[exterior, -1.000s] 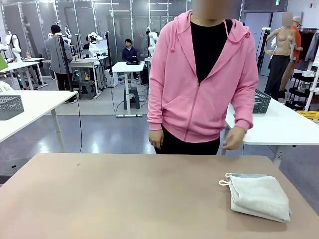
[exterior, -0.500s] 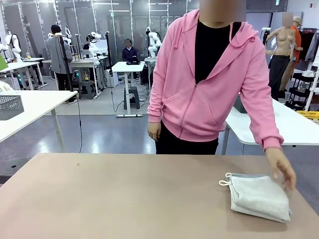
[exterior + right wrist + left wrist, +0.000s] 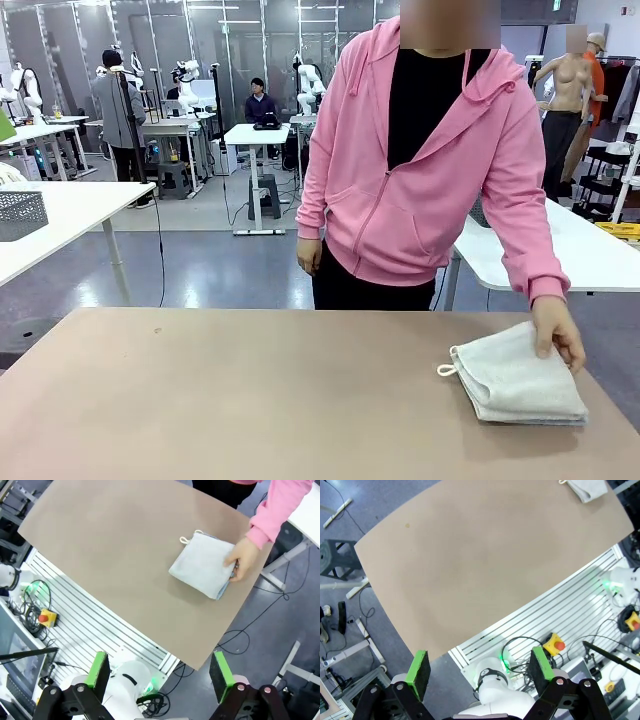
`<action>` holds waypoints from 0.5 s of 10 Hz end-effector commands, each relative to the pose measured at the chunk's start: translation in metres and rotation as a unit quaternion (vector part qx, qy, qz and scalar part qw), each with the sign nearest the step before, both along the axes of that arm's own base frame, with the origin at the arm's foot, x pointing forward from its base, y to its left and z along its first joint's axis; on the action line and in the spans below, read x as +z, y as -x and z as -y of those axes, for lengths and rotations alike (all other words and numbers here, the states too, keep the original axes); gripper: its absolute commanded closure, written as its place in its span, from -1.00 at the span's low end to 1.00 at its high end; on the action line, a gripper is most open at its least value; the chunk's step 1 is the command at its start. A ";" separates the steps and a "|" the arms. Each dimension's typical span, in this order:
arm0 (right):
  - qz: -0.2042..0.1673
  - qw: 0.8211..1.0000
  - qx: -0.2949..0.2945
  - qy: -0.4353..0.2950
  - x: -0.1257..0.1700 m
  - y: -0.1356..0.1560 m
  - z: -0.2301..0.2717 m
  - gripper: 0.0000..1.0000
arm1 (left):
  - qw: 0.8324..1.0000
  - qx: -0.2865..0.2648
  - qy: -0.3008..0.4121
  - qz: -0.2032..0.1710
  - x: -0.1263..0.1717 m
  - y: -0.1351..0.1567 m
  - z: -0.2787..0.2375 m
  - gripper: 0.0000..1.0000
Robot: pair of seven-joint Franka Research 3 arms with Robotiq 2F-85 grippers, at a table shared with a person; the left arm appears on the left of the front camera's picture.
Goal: Fold the towels and place them in the basket.
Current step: Stack the folded Towel with hook on the right side of the table.
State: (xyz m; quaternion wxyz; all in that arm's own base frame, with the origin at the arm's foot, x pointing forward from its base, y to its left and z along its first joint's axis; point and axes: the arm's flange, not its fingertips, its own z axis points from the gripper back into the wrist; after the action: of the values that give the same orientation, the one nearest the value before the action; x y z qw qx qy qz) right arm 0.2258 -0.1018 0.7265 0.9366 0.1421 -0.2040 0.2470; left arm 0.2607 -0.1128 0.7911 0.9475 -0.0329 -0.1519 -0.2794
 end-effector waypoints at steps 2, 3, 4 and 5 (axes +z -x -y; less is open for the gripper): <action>-0.009 1.000 -0.002 0.001 0.004 -0.001 0.001 -1.00 | 1.000 -0.009 -0.002 0.002 0.000 0.001 -0.001 -1.00; -0.009 1.000 -0.002 0.001 0.004 -0.001 0.001 -1.00 | 1.000 -0.009 -0.002 0.002 0.000 0.001 -0.001 -1.00; -0.009 1.000 -0.002 0.001 0.004 -0.001 0.001 -1.00 | 1.000 -0.009 -0.002 0.002 0.000 0.001 -0.001 -1.00; -0.009 1.000 -0.002 0.001 0.004 -0.001 0.001 -1.00 | 1.000 -0.009 -0.002 0.002 0.000 0.001 -0.001 -1.00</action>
State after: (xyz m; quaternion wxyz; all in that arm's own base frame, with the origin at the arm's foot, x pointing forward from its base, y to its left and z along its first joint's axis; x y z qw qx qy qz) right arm 0.2257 -0.1015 0.7275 0.9362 0.1420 -0.2044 0.2480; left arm 0.2607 -0.1128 0.7911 0.9475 -0.0329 -0.1519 -0.2794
